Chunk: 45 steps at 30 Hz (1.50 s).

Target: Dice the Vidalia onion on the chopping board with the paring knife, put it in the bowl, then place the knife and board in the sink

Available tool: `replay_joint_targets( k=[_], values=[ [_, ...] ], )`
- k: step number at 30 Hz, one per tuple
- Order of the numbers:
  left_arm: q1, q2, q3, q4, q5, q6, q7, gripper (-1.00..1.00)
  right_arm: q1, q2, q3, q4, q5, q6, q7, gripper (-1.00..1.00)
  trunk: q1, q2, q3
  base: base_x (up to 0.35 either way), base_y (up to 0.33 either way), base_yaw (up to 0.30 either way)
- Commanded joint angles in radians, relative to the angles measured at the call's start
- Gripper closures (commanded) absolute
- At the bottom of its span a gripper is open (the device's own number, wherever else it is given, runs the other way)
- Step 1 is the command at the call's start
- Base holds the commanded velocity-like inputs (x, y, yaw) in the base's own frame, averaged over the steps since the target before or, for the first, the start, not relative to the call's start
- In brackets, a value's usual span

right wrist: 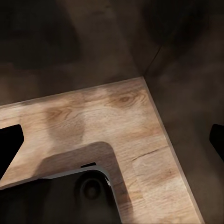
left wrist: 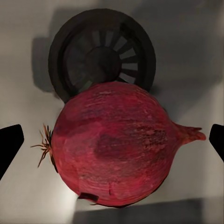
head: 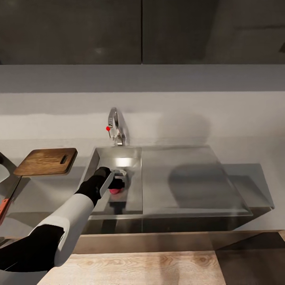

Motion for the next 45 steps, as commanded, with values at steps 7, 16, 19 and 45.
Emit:
replay_joint_targets(
  k=[7,16,19,45],
  values=[
    [-0.001,0.001,-0.005,-0.001,0.011,0.003,0.009,-1.00,0.000,0.004,-0.004,-0.002,0.009,0.000,-0.003,-1.00,0.001,-0.002,-0.002,0.000,0.000,0.000],
    [-0.001,0.001,-0.005,0.009,0.011,0.003,0.010,-1.00,0.000,0.004,-0.004,-0.002,0.009,0.002,-0.003,-1.00,0.001,-0.002,-0.002,0.000,0.000,0.000],
    [-0.001,0.001,-0.005,0.014,0.011,0.003,0.010,-1.00,0.000,0.004,-0.004,-0.002,0.009,0.002,-0.003,-1.00,0.001,-0.002,-0.002,0.000,0.000,0.000],
    [-0.001,0.013,-0.005,0.022,0.009,0.003,0.011,1.00,0.000,0.007,-0.004,0.000,0.008,0.004,-0.006,-1.00,0.001,-0.002,-0.002,0.000,0.000,0.000]
  ],
)
